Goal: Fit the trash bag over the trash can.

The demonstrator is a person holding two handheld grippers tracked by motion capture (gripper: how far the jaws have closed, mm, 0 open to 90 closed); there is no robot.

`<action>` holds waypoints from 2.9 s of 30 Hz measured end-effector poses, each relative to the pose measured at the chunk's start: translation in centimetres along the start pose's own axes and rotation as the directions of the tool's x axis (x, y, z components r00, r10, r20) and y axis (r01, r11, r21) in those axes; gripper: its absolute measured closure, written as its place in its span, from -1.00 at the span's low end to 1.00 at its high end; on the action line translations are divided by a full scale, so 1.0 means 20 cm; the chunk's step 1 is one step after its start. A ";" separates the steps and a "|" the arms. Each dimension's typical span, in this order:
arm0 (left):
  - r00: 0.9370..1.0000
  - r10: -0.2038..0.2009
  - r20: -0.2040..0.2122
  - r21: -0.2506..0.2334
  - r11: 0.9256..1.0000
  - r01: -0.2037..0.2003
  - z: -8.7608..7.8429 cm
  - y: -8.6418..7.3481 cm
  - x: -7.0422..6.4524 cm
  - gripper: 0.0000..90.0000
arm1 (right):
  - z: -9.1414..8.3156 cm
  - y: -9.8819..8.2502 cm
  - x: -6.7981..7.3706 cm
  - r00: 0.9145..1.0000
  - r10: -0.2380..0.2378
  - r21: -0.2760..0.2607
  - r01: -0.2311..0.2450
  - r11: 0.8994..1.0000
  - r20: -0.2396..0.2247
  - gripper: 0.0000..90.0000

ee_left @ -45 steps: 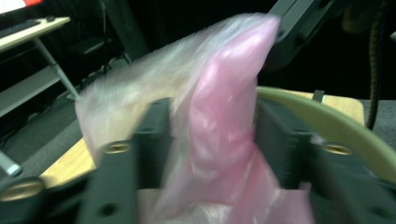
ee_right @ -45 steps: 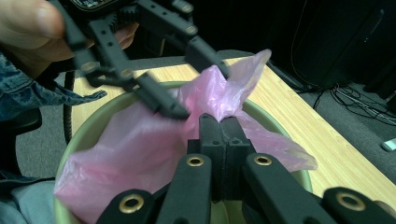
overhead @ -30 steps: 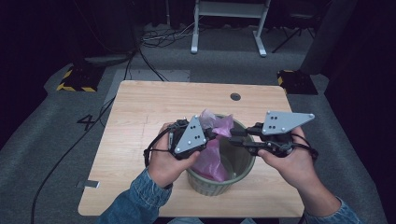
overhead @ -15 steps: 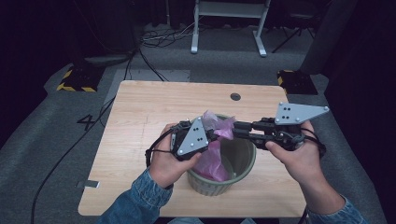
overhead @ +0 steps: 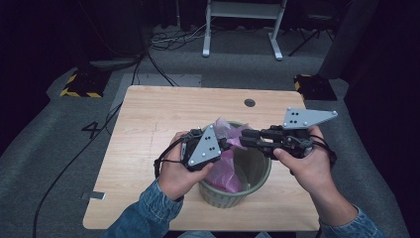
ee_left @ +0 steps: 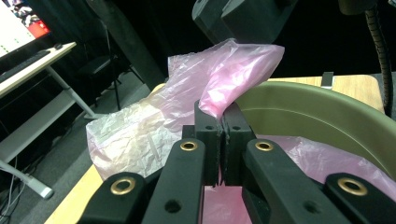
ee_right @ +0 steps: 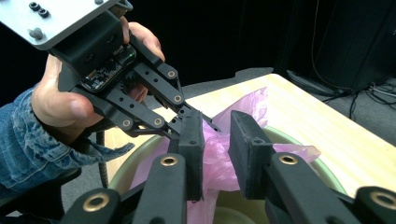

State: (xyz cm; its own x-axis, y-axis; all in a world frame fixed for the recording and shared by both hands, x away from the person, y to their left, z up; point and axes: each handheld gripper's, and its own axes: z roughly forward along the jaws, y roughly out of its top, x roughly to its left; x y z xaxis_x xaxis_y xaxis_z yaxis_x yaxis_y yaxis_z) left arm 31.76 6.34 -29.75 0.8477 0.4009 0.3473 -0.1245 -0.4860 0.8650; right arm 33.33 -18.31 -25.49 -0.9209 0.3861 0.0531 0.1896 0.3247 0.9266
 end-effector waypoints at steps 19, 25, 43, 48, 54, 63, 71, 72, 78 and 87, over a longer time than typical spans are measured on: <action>0.999 -0.049 0.011 -0.080 0.996 0.050 -0.02 0.06 -0.04 0.09 | 0.03 -0.01 0.02 0.998 -0.053 0.024 0.053 0.998 0.019 1.00; 1.000 -0.005 0.018 -0.054 0.999 0.006 -0.02 0.06 -0.04 0.80 | 0.04 0.00 0.04 0.998 -0.062 0.006 0.062 0.998 0.005 1.00; 1.000 -0.008 0.010 -0.107 0.994 0.009 -0.08 0.04 -0.01 0.85 | -0.08 0.02 0.00 0.997 -0.066 -0.019 0.066 0.998 0.038 0.94; 1.000 0.008 0.028 -0.118 0.993 -0.005 -0.07 0.05 -0.03 0.84 | -0.04 0.04 0.01 0.998 -0.060 -0.021 0.061 0.998 0.036 0.43; 1.000 0.012 0.020 -0.115 0.993 -0.010 -0.08 0.05 -0.02 0.84 | 0.01 0.02 0.00 0.999 -0.020 0.024 0.021 0.999 -0.049 1.00; 1.000 -0.003 0.001 -0.135 0.991 0.003 -0.15 0.04 -0.01 0.98 | -0.05 0.04 0.00 0.989 -0.101 0.049 0.096 0.994 0.110 1.00; 0.999 -0.016 -0.042 -0.104 0.995 0.011 -0.24 -0.01 0.04 1.00 | -0.16 0.02 -0.10 0.972 -0.071 0.043 0.063 0.997 0.222 1.00; 0.998 -0.024 -0.050 -0.099 0.995 0.019 -0.25 -0.03 0.06 1.00 | -0.17 0.01 -0.11 0.971 -0.065 0.042 0.057 0.997 0.231 1.00; 0.993 -0.079 -0.089 -0.071 0.995 0.073 -0.31 -0.12 0.11 1.00 | -0.22 -0.03 -0.16 0.965 -0.036 0.062 0.021 0.998 0.259 1.00; 0.991 -0.097 -0.097 -0.074 0.993 0.090 -0.34 -0.16 0.13 1.00 | -0.24 -0.07 -0.17 0.970 -0.015 0.053 0.002 0.999 0.243 1.00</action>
State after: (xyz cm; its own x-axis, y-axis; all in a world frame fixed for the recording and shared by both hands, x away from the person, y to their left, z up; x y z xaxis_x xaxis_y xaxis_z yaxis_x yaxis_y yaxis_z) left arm 30.80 14.29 -29.12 0.8020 0.5193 0.2950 -0.0855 -0.3891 0.9172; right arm 34.64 -24.23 -25.08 -0.8132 0.5796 -0.0525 0.2055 0.3704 0.9059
